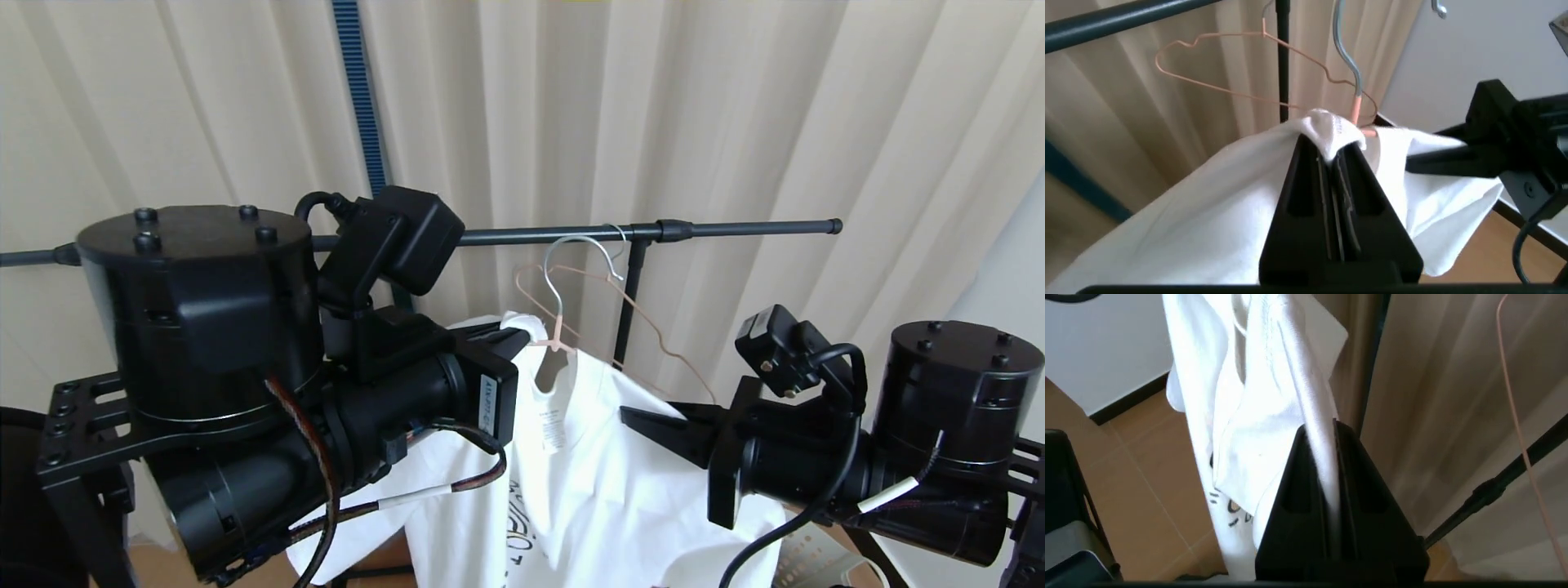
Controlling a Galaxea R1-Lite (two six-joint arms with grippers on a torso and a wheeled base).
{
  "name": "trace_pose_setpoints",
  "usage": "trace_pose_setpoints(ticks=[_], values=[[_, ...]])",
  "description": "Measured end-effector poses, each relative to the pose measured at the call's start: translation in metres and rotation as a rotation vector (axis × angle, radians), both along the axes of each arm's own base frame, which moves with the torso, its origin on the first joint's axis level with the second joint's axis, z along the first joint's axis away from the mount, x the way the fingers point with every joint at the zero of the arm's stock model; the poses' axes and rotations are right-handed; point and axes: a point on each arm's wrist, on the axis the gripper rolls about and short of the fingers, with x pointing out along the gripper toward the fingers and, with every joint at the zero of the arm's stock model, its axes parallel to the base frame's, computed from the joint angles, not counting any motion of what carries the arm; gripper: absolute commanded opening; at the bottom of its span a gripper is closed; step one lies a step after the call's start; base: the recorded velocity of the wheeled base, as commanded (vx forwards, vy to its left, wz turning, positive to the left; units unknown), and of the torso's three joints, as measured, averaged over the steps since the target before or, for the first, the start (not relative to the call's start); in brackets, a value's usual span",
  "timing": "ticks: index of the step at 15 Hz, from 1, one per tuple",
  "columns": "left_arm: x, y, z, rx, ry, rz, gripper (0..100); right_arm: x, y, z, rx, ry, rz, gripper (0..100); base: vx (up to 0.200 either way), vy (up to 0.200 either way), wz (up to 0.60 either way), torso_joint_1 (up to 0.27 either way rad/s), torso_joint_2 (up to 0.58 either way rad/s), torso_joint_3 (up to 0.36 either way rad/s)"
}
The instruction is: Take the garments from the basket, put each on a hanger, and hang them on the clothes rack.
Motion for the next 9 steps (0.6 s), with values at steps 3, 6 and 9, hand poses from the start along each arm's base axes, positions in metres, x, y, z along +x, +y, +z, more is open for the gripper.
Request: trace_pose_setpoints(ticks=[3,6,9], values=[[-0.0013,0.003,-0.005,0.012,0.01,-0.007,0,0.0027,-0.0015,0.0049,0.058,-0.031,-0.016,0,0.0,0.0,0.0,0.0,0.0,0.0],[-0.0012,0.0049,-0.0078,0.018,0.017,-0.029,0,0.0047,-0.0036,0.0059,0.076,-0.033,-0.029,0,0.0,0.0,0.0,0.0,0.0,0.0],[-0.0015,0.0056,-0.0091,0.021,0.02,-0.031,0,0.0054,-0.0037,0.0083,0.107,-0.034,-0.036,0,0.0,0.0,0.0,0.0,0.0,0.0]])
